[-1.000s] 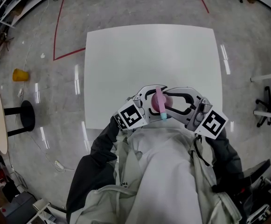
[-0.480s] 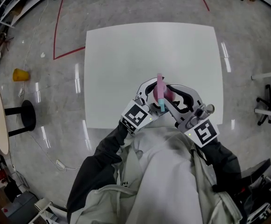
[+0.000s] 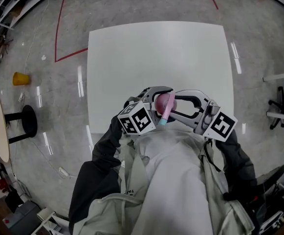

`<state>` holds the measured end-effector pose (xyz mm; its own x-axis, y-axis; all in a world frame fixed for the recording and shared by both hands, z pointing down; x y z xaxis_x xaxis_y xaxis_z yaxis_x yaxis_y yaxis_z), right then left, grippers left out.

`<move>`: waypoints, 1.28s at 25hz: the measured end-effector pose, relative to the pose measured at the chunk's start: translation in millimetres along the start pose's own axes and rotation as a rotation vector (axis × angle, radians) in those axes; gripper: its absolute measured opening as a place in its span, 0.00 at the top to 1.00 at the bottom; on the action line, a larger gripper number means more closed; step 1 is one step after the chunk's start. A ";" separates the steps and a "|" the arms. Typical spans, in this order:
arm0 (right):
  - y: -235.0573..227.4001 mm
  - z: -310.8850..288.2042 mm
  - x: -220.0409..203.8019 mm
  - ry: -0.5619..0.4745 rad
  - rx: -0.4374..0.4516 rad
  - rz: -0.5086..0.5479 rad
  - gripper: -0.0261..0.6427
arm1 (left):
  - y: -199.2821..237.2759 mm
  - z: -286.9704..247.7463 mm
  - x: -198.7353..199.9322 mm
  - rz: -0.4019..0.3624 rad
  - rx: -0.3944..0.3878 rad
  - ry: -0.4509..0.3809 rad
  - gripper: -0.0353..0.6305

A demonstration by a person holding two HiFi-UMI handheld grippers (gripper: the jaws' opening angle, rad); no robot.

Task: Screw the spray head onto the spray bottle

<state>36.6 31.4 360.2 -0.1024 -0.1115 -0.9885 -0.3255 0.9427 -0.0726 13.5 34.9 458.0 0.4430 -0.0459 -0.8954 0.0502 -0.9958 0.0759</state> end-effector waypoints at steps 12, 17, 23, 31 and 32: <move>-12.4 9.8 1.9 -0.077 -0.274 0.009 0.78 | 20.8 16.2 12.3 0.044 0.167 -0.203 0.30; -20.5 7.8 -9.1 -0.095 -0.277 -0.036 0.78 | 26.7 11.3 -1.1 0.083 0.203 -0.218 0.30; -48.5 10.6 -28.5 -0.113 -0.406 0.004 0.78 | 36.9 25.6 -42.6 0.213 0.342 -0.200 0.30; -81.0 -13.1 -94.6 0.016 -0.601 0.037 0.78 | 33.3 52.2 -77.2 0.395 0.764 -0.274 0.94; -80.1 -15.1 -99.4 0.020 -0.608 0.038 0.78 | 30.6 51.0 -77.4 0.403 0.776 -0.280 0.94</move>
<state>58.8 -37.8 466.3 -0.1404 -0.0928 -0.9857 -0.7993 0.5982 0.0575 -64.9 4.0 507.2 0.0587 -0.3183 -0.9462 -0.7209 -0.6692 0.1804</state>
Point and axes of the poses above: the fingertips, and each gripper's own axes: z backward along the fingers, y to its left, x out of its top, the point moved 4 cm from there along z, backward along the fingers, and after that the axes turned 9 degrees about -x, right-handed, at the moved point
